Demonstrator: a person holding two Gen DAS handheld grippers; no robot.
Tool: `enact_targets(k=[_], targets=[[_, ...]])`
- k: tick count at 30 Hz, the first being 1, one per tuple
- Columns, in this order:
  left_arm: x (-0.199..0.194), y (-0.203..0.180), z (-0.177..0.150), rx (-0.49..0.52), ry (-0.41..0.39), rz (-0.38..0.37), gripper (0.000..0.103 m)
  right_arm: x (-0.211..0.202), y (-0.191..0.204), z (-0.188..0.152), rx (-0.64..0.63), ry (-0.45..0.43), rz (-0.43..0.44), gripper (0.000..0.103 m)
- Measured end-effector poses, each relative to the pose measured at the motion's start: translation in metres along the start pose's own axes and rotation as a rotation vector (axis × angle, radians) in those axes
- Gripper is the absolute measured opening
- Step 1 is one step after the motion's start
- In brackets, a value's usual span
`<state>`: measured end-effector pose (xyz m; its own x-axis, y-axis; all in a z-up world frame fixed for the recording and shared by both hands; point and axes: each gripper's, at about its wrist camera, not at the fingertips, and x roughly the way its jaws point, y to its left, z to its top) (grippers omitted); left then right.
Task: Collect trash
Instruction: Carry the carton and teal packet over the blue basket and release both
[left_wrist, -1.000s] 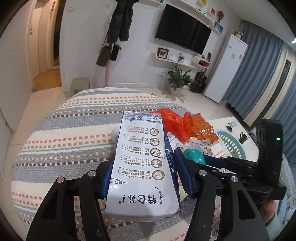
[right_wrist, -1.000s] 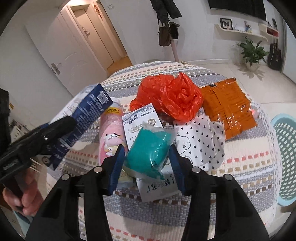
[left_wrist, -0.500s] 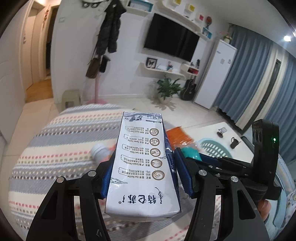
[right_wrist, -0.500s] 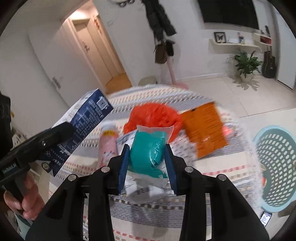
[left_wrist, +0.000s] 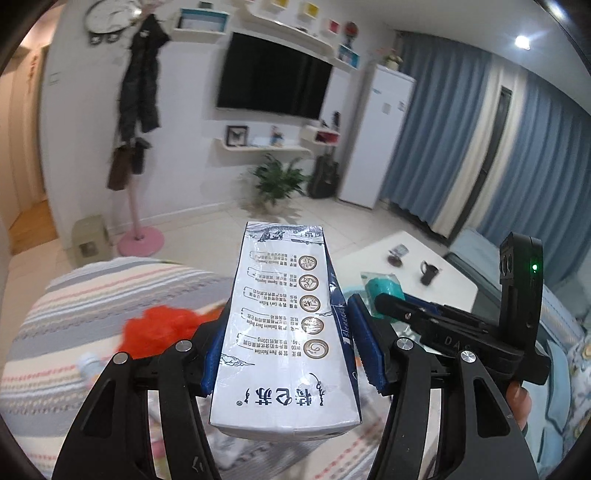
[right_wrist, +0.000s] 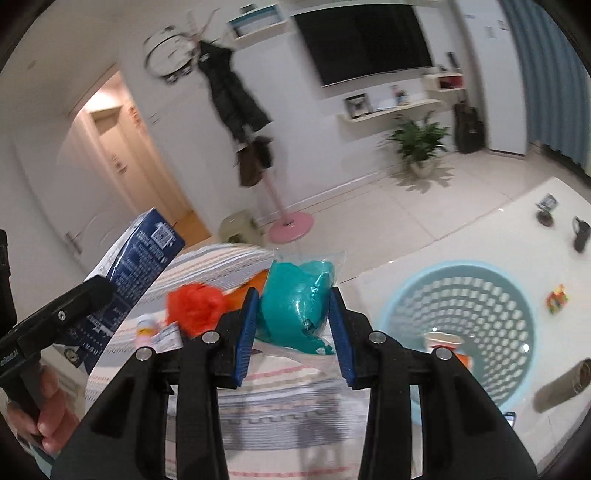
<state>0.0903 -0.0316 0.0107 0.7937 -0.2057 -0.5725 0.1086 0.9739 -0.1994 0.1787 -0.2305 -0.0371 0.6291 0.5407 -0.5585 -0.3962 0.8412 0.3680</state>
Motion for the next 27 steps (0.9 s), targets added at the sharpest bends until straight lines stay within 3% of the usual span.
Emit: enact_targets(k=[7, 14, 19, 25, 27], targets=[[0.065, -0.044, -0.001, 0.026, 0.114, -0.074, 0.057, -0.003, -0.074, -0.007, 0.083, -0.003, -0.146, 0.035], [0.137, -0.078, -0.021, 0.049, 0.239, -0.114, 0.057, 0.023, -0.131, -0.03, 0.167, 0.089, -0.255, 0.035], [0.172, -0.085, -0.038, 0.045, 0.317, -0.13, 0.057, 0.039, -0.162, -0.048, 0.231, 0.156, -0.282, 0.035], [0.192, -0.087, -0.042, 0.032, 0.361, -0.128, 0.058, 0.042, -0.179, -0.054, 0.268, 0.176, -0.304, 0.038], [0.192, -0.085, -0.043, 0.016, 0.368, -0.138, 0.064, 0.041, -0.182, -0.054, 0.277, 0.18, -0.3, 0.04]])
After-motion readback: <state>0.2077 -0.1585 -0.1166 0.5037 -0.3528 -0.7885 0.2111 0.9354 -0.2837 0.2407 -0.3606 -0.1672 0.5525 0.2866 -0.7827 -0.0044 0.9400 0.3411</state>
